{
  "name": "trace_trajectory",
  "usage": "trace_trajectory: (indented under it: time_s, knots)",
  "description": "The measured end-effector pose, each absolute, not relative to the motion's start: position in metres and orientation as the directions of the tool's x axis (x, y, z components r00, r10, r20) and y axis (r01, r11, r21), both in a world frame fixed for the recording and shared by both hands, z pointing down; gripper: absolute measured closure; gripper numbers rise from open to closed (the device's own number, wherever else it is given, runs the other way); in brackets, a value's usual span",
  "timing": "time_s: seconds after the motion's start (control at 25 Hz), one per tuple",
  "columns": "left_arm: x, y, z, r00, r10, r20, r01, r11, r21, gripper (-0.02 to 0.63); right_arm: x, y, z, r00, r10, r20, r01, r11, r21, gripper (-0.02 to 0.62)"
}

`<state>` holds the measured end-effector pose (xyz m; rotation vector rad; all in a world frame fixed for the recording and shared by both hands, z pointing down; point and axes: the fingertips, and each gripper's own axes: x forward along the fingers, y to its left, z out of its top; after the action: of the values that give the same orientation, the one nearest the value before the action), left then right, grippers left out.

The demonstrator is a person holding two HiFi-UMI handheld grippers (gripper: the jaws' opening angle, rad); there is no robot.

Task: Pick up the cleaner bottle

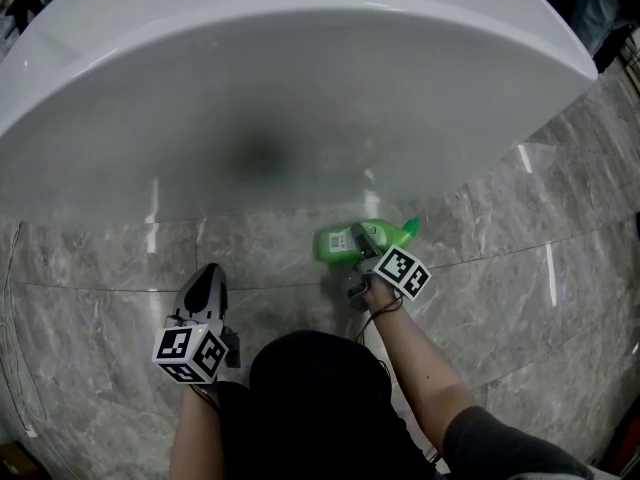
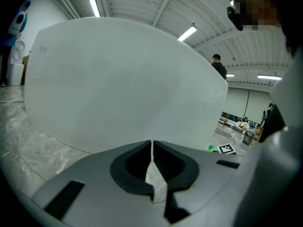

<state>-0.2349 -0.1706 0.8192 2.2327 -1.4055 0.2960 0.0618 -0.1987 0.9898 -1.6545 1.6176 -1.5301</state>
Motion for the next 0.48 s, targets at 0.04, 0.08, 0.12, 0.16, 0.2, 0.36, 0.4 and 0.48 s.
trace_trajectory:
  time_s: [0.04,0.08,0.12,0.16,0.2,0.36,0.4,0.48]
  knots:
    - [-0.236,-0.17,0.818,0.446,-0.789,0.423,-0.892,-0.353,0.281,0.58,0.059,-0.199,0.987,-0.256,-0.877,0.407,-0.446,-0.266,-0.855,0.402]
    - [-0.238,-0.17,0.817,0.443,-0.792,0.421,-0.894,-0.351,0.28,0.58,0.055,-0.199,0.983,-0.269,-0.883,0.384,-0.42,-0.252,-0.872,0.402]
    - [-0.239,-0.17,0.816,0.44,-0.795,0.417,-0.895,-0.349,0.279,0.58,0.052,-0.201,0.977,-0.285,-0.889,0.359,-0.396,-0.232,-0.888,0.402]
    - [-0.24,-0.169,0.814,0.438,-0.8,0.411,-0.895,-0.346,0.28,0.58,0.048,-0.202,0.971,-0.302,-0.894,0.332,-0.374,-0.21,-0.903,0.402]
    - [-0.24,-0.169,0.812,0.436,-0.804,0.405,-0.896,-0.343,0.283,0.58,0.045,-0.205,0.963,-0.32,-0.897,0.306,-0.356,-0.185,-0.916,0.402]
    - [-0.245,-0.163,0.803,0.438,-0.81,0.391,-0.893,-0.341,0.295,0.58,0.027,-0.214,0.923,-0.411,-0.886,0.215,-0.31,-0.087,-0.947,0.402]
    - [-0.246,-0.162,0.801,0.439,-0.809,0.39,-0.892,-0.341,0.297,0.58,0.022,-0.217,0.912,-0.433,-0.879,0.199,-0.302,-0.067,-0.951,0.401]
    - [-0.249,-0.162,0.793,0.439,-0.811,0.387,-0.891,-0.337,0.303,0.58,0.013,-0.223,0.891,-0.469,-0.865,0.18,-0.297,-0.038,-0.954,0.402]
